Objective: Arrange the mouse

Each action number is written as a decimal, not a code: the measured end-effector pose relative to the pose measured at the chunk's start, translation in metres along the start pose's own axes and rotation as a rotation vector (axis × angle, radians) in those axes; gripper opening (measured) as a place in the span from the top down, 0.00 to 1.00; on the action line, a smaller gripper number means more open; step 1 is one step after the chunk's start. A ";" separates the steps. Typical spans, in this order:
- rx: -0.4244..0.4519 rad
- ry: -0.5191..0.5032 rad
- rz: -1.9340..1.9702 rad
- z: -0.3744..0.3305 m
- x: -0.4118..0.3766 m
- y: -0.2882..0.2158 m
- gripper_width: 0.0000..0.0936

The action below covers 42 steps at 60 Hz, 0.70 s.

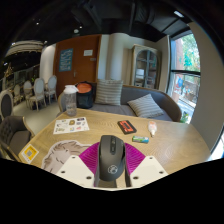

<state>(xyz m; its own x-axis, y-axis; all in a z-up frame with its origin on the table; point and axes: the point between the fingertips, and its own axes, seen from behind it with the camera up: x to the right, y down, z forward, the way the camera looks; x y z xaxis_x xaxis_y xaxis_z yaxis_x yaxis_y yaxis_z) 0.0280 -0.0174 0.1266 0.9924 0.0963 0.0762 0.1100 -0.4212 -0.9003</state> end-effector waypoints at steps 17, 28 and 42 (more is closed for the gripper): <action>-0.212 -0.077 -0.077 0.068 -0.141 0.083 0.62; -0.218 -0.085 -0.161 0.071 -0.141 0.099 0.30; -0.092 -0.152 -0.017 -0.008 -0.115 0.094 0.09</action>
<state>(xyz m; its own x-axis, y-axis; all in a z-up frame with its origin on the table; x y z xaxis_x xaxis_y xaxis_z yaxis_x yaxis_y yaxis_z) -0.0756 -0.0756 0.0365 0.9715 0.2361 0.0195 0.1383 -0.4984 -0.8559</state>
